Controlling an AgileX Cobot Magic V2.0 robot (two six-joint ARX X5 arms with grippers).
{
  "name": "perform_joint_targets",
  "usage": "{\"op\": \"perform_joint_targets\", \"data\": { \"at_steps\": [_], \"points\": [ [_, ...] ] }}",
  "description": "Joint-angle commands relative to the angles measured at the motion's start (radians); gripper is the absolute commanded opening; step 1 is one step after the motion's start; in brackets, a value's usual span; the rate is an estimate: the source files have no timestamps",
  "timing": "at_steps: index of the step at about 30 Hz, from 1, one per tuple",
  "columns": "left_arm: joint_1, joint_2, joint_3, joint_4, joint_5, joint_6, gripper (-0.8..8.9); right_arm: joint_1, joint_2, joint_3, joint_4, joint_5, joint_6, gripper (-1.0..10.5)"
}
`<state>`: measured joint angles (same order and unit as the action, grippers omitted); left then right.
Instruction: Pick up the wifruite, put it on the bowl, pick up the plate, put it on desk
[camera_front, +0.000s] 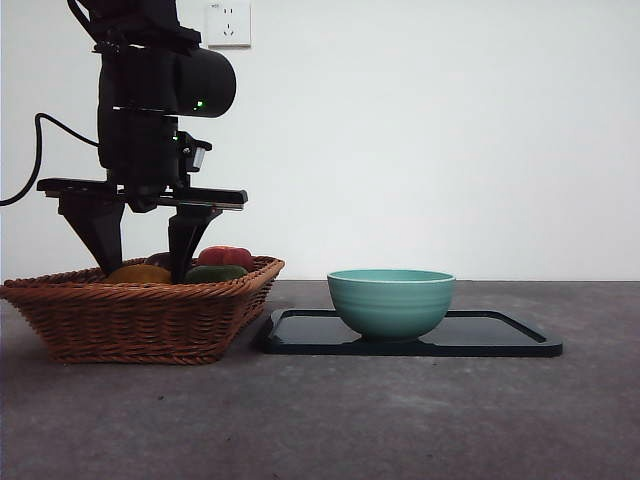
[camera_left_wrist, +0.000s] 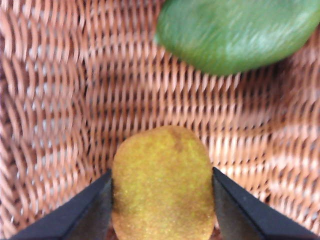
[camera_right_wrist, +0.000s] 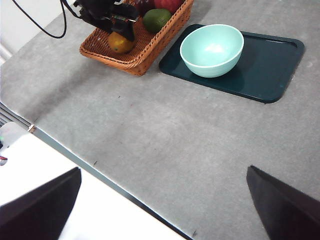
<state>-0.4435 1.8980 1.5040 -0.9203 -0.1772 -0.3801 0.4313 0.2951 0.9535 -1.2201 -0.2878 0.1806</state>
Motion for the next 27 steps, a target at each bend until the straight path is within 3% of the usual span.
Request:
{"op": "perform_joint_targets", "data": {
  "at_steps": [1,17,23,27],
  "points": [
    [-0.006,0.02,0.013,0.017,0.007,-0.005,2.14,0.005,0.001,0.01,0.008,0.0,-0.005,5.5],
    [-0.005,0.041,0.013,0.005,0.047,-0.002,2.26,0.005,0.001,0.01,0.006,0.0,-0.004,5.5],
    [-0.005,0.041,0.014,0.002,0.047,0.002,4.44,0.005,0.001,0.01,0.007,0.0,-0.004,5.5],
    [-0.002,0.038,0.042,-0.032,0.047,0.037,5.28,0.005,0.001,0.01,0.006,-0.001,-0.001,5.5]
  ]
}}
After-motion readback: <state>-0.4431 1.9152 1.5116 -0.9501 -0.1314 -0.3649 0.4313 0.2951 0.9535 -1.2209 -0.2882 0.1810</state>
